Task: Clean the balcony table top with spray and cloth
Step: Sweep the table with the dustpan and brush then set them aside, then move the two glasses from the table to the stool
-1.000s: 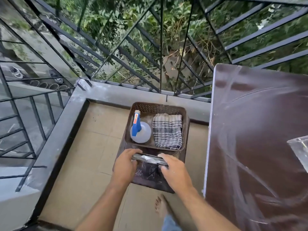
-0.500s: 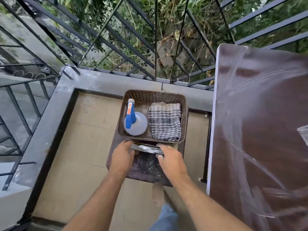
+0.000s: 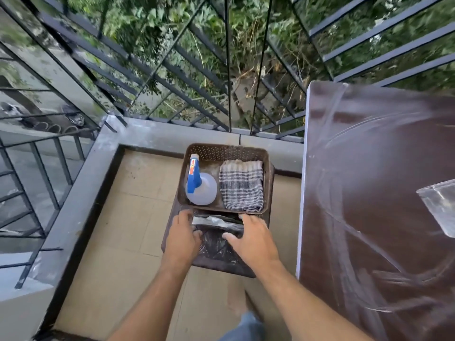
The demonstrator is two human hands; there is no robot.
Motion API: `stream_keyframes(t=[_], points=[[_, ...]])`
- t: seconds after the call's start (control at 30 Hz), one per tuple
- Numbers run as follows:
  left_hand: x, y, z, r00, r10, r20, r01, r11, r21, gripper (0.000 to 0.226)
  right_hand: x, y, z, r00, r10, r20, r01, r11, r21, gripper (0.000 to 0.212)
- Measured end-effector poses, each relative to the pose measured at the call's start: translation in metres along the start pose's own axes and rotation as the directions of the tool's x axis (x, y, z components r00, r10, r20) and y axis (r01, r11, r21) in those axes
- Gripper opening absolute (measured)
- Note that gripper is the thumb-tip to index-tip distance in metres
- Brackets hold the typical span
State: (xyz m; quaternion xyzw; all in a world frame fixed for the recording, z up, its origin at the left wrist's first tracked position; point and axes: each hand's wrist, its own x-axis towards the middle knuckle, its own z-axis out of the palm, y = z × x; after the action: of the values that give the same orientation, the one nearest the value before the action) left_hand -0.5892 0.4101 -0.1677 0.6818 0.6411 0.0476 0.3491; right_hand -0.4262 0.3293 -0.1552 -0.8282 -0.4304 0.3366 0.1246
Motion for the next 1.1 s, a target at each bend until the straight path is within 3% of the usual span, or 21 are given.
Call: stream_keyframes(t=[0.23,0.47,0.57,0.83,1.1], points=[[-0.052,0.041,-0.028,0.989,0.102,-0.104,-0.104,0.995,-0.01,0.047,-0.041,-0.003,-0.064,0.995,-0.077,-0.063,0.077,0.997,-0.011,0.056],[-0.088,0.099,-0.035,0.97,0.224,-0.096,-0.212,0.97,0.116,0.028,-0.063,0.013,-0.152,0.957,-0.023,-0.29,0.068,0.987,0.146,0.045],[-0.102,0.123,-0.03,0.962,0.253,-0.104,-0.24,0.963,0.121,0.03,-0.075,0.027,-0.192,0.933,-0.035,-0.358,0.084,0.989,0.123,0.045],[-0.124,0.221,0.009,0.917,0.392,-0.071,-0.378,0.913,0.153,0.026,-0.107,0.104,-0.282,0.875,0.024,-0.484,0.025,0.995,0.094,0.046],[-0.148,0.331,0.075,0.874,0.485,-0.009,-0.481,0.869,0.115,0.026,-0.114,0.191,-0.346,0.851,0.109,-0.513,-0.034,0.988,0.153,0.043]])
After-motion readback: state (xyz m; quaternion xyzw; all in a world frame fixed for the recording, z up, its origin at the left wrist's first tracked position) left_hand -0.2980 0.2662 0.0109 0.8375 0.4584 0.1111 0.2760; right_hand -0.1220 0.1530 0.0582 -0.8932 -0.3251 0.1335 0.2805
